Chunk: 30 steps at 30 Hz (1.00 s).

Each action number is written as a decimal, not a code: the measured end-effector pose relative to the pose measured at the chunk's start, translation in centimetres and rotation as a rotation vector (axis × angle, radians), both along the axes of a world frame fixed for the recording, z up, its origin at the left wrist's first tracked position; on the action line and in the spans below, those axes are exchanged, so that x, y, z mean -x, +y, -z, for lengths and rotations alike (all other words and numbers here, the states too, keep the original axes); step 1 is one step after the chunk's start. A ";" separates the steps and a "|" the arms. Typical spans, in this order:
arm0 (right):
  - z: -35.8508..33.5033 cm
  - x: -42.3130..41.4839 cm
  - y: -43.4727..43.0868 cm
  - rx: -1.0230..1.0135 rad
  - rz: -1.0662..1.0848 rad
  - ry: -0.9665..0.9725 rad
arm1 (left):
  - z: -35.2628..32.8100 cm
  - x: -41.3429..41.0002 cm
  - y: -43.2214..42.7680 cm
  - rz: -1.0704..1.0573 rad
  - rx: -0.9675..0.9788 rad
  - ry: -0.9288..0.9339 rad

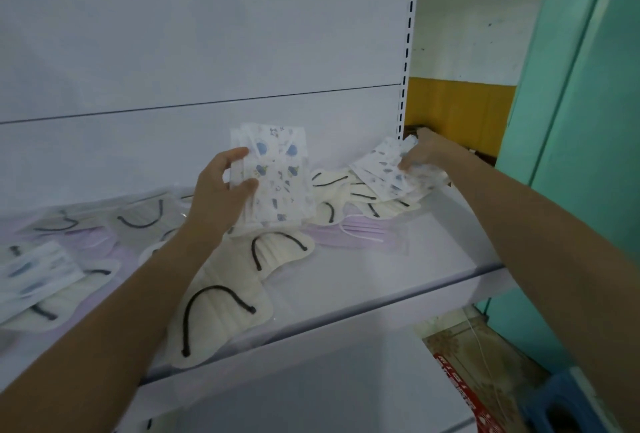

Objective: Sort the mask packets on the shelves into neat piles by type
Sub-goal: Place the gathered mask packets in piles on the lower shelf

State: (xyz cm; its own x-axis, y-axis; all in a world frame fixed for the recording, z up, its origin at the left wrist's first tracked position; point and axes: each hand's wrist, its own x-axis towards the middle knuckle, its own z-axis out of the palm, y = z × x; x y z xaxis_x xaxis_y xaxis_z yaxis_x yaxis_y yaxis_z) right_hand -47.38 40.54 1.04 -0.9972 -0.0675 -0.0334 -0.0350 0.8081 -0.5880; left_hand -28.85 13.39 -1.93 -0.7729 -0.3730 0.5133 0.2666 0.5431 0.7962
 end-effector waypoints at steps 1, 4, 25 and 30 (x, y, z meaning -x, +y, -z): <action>0.0 0.0 0.1 0.035 -0.024 -0.019 | 0.0 0.0 0.0 0.005 -0.006 0.000; -0.6 -0.7 0.4 0.176 -0.083 -0.043 | 0.1 0.2 0.0 0.037 -0.024 0.004; 0.3 -10.9 -7.2 1.173 -0.310 -0.366 | -1.2 -1.3 0.7 0.258 -0.546 -0.102; 1.5 -12.6 -11.1 1.040 -0.196 -0.112 | -1.2 -2.3 0.2 0.313 -0.438 -0.061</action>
State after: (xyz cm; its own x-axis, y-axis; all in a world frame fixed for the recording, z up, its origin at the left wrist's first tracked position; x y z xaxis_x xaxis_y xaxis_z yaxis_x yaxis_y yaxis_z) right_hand -34.75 29.49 -0.49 -0.9606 -0.2747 0.0420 -0.0127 -0.1075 -0.9941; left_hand -26.58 13.58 -0.75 -0.9051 -0.2889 0.3121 0.3086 0.0589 0.9494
